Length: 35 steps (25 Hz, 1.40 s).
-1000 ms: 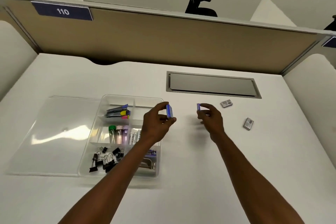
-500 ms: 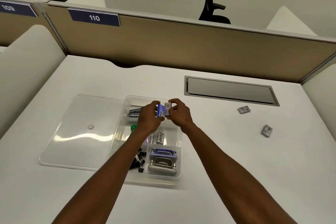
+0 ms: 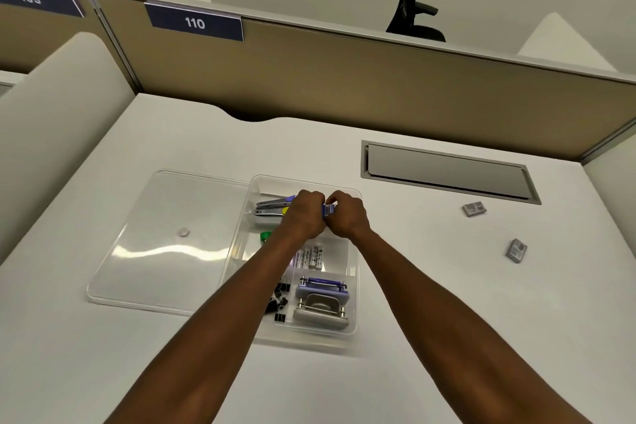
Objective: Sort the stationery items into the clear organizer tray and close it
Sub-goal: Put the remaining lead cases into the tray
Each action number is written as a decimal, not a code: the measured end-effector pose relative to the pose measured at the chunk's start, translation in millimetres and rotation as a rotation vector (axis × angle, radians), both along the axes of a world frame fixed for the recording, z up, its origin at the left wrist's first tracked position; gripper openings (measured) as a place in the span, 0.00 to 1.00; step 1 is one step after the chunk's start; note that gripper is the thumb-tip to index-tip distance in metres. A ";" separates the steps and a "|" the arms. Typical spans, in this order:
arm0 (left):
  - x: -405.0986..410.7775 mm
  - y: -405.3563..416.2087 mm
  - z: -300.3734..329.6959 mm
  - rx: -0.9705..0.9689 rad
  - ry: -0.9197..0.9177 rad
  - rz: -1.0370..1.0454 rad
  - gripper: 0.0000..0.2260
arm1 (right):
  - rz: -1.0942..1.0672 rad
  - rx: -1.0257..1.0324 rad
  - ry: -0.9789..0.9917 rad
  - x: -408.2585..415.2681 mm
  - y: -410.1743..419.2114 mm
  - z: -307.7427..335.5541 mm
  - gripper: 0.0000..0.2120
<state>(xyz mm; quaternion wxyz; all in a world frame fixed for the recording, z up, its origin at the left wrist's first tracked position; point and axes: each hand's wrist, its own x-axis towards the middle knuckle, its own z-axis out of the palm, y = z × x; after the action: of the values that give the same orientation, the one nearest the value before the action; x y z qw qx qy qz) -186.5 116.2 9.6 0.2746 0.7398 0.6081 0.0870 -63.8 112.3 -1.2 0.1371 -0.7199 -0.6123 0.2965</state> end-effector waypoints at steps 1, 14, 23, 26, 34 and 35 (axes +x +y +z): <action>0.3 -0.2 -1.3 0.032 0.001 0.005 0.14 | 0.015 -0.004 -0.012 0.1 0.3 0.2 0.21; -6.4 -13.9 -10.0 0.231 -0.199 0.091 0.16 | -0.160 0.447 0.204 14.3 -23.4 10.2 0.14; 0.3 -18.9 -11.1 0.280 0.250 -0.134 0.14 | -0.645 0.562 0.196 144.7 -81.7 -7.3 0.10; -2.3 -27.8 -15.4 0.337 0.274 -0.055 0.15 | -0.682 0.548 0.225 167.7 -91.1 -11.9 0.09; 7.2 -35.2 -25.5 0.408 0.280 0.035 0.12 | -0.807 0.438 -0.087 242.2 -105.4 -14.6 0.14; 9.3 -34.8 -23.9 0.438 0.268 0.046 0.10 | -0.823 0.360 -0.167 250.1 -106.7 -14.9 0.16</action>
<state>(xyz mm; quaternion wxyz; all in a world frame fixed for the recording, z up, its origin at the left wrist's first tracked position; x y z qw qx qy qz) -177.2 81.4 -14.3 0.0226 0.7726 0.6222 0.1240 186.3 5.6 -16.1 0.3167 -0.8895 -0.3261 0.0472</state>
